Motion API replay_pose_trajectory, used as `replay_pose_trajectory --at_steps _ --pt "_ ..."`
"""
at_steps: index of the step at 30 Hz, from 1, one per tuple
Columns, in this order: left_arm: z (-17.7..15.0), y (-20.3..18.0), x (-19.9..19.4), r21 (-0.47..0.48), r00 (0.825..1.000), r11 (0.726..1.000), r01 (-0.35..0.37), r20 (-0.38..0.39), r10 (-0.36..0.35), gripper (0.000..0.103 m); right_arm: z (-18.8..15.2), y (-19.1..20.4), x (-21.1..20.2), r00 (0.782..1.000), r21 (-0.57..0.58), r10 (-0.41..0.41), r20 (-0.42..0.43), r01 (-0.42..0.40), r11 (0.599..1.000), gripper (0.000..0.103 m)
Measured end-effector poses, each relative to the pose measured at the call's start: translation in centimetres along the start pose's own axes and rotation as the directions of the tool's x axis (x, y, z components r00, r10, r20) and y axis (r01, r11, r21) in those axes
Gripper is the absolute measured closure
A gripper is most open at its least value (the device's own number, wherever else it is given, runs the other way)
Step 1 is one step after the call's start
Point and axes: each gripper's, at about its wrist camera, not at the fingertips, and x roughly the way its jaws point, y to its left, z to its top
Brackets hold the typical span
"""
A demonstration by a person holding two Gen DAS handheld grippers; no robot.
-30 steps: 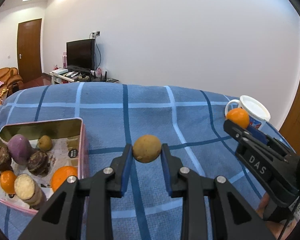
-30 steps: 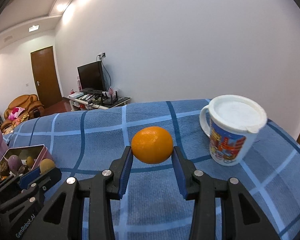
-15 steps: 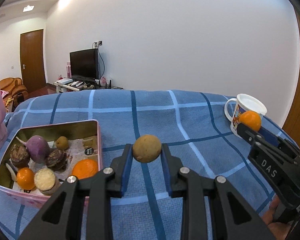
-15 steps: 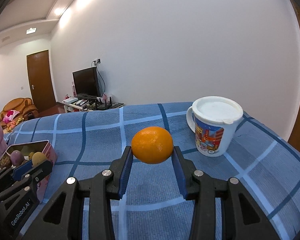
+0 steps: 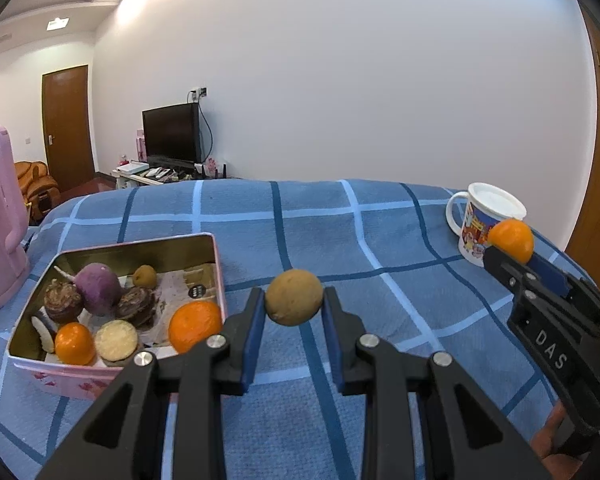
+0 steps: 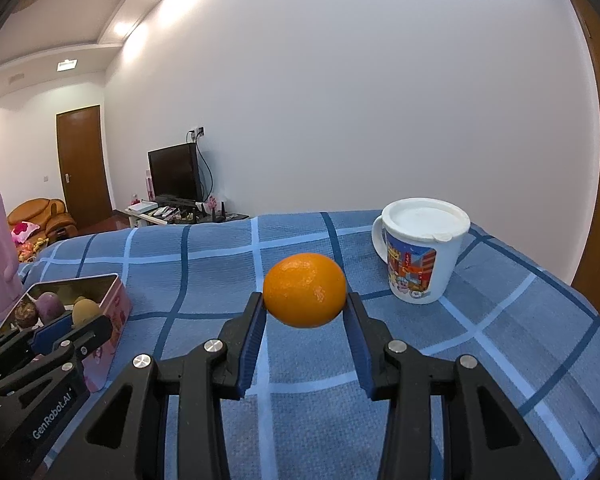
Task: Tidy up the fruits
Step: 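Carry the yellow-brown fruit and orange over the tin with both tools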
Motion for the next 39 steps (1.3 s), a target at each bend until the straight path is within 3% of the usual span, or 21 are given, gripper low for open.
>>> replay_pose_trajectory --at_steps 19,39 --pt "-1.2 2.9 -2.5 0.019 0.999 0.999 -0.033 0.022 0.033 0.073 -1.1 3.8 -2.4 1.000 -0.025 0.017 -0.002 -0.017 1.000 0.061" --pt "-1.5 8.2 -3.9 0.016 0.995 0.995 -0.097 0.033 0.097 0.073 -1.7 10.4 -2.4 0.995 -0.061 0.101 -0.027 -0.102 0.993 0.061"
